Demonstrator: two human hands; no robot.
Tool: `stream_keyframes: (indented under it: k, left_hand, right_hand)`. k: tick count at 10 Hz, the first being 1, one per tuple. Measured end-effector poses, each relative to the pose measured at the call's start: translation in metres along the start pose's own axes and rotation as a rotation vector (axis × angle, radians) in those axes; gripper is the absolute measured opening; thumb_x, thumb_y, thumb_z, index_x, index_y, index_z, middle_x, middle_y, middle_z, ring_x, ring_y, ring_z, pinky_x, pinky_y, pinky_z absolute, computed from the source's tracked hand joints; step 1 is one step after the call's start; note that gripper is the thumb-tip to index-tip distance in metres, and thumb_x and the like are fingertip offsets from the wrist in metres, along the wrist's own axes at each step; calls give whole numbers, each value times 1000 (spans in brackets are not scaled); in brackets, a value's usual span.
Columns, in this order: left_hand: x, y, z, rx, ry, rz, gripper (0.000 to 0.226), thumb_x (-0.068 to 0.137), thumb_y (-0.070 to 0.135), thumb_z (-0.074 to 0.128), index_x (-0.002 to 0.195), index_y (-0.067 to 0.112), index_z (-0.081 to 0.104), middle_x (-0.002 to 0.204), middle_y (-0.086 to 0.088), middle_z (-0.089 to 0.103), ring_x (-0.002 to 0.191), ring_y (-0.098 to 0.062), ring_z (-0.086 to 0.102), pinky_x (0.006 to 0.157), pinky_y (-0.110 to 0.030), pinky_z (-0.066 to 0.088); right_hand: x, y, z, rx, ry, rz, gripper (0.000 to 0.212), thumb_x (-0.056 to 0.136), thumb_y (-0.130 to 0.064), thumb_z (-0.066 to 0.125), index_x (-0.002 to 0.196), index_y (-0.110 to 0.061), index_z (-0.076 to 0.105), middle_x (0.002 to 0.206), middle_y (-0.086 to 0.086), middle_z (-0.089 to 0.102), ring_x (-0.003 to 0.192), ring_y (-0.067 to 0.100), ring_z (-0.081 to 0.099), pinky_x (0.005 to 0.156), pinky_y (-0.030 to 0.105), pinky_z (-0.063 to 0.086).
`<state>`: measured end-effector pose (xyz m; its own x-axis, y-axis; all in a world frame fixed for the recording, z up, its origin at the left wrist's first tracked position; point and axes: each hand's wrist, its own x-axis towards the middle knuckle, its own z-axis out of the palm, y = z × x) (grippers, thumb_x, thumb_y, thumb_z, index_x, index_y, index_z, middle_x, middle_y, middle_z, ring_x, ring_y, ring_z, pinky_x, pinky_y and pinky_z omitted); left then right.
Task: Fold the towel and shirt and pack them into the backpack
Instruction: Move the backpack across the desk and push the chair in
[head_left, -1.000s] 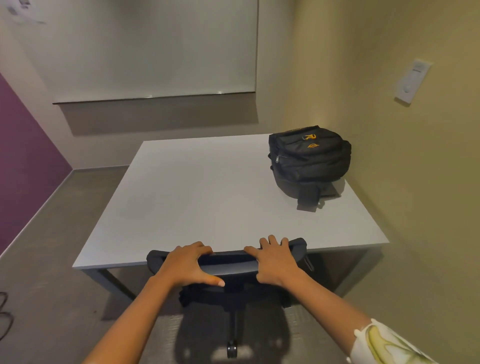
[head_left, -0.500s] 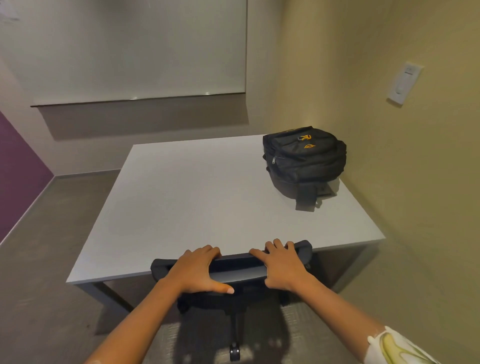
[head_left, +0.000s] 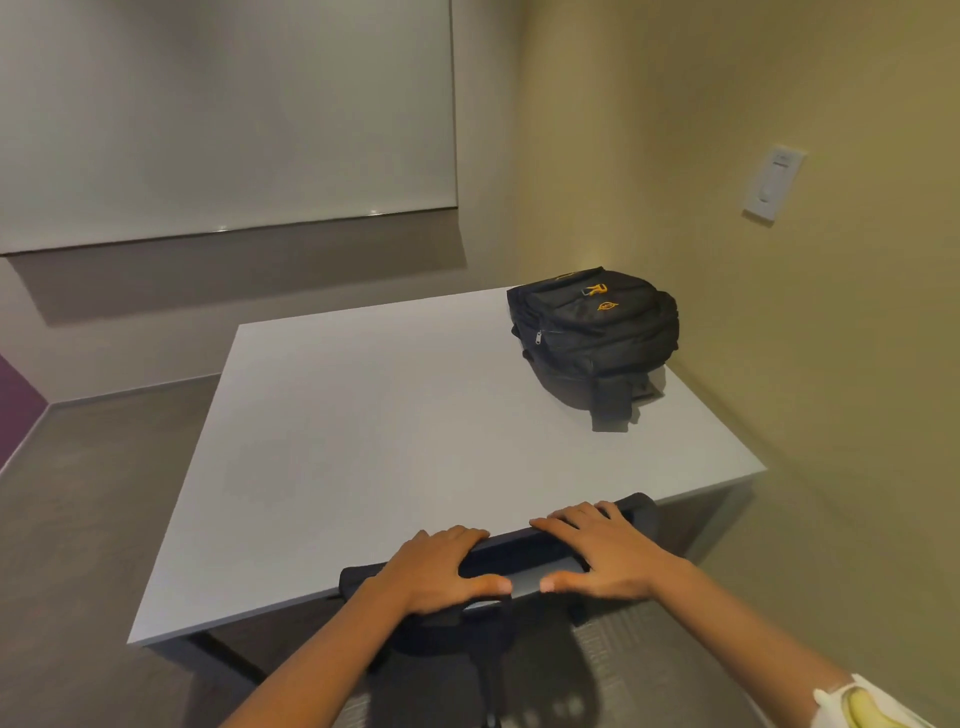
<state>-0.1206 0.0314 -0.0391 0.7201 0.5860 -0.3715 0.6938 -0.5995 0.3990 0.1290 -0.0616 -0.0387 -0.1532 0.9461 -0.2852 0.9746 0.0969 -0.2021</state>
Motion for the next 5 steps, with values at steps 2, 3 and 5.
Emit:
stream_keyframes:
  k: [2,3,5]
  left_hand:
    - [10,4,-6,-57,22,-87,71,92,71,17,149,31,31,156,6,34,140,-21,37,115,-40,25]
    - [17,8,-9,-65,44,-124,68,95,65,12,150,28,30,157,4,30,142,-22,34,117,-41,21]
    - [40,2,-12,8,89,-286,69,99,59,12,155,20,12,163,-1,10,149,-25,16,120,-44,12]
  right_hand:
    - [15,-14,1,101,21,99,74,88,-78,12,146,-38,33,153,-7,38,140,16,33,118,44,17]
    - [31,-18,-4,125,1,106,68,93,-71,14,147,-36,35,155,-6,36,142,18,32,118,44,17]
    - [68,-20,-18,171,14,152,82,84,-71,2,150,-32,30,160,-5,23,148,21,21,119,44,12]
